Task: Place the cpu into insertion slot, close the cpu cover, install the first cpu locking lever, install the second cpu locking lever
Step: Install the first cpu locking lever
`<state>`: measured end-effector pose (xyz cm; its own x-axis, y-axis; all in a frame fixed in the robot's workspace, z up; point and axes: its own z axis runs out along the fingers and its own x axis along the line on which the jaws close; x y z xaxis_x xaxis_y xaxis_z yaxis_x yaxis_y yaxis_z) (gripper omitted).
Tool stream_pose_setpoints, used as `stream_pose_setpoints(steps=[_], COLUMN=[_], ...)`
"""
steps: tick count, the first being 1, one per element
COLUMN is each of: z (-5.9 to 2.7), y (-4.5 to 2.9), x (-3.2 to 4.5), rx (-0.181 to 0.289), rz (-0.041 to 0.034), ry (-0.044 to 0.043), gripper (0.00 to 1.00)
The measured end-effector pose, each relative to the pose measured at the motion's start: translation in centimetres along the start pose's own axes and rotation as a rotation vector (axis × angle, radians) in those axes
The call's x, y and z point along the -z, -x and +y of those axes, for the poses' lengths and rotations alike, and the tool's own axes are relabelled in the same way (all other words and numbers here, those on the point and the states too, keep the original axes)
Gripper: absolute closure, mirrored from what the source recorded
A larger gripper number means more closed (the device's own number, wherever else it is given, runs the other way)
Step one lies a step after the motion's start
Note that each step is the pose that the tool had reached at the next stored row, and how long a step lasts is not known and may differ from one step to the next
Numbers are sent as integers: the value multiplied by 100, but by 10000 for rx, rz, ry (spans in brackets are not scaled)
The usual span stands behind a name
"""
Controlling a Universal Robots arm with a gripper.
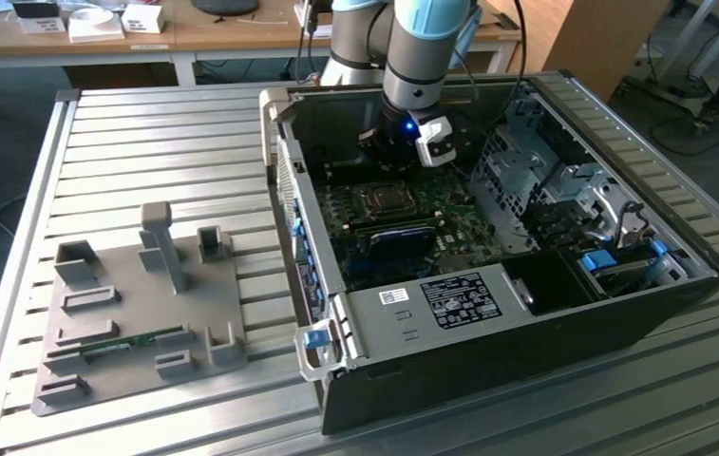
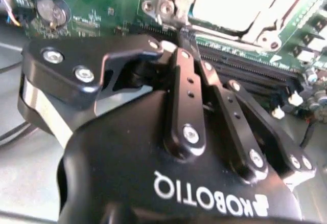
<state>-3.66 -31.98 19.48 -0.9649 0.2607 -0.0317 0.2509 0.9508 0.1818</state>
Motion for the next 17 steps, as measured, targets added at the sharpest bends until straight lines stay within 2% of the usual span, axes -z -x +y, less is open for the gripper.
stream_pose_setpoints(steps=[3,6,17], z=[1,4,24], y=[0,0,4], x=[1,9,122], rx=[-12,-16,-14], rz=[34,43,42], ry=[137,183,169], gripper=[89,89,89])
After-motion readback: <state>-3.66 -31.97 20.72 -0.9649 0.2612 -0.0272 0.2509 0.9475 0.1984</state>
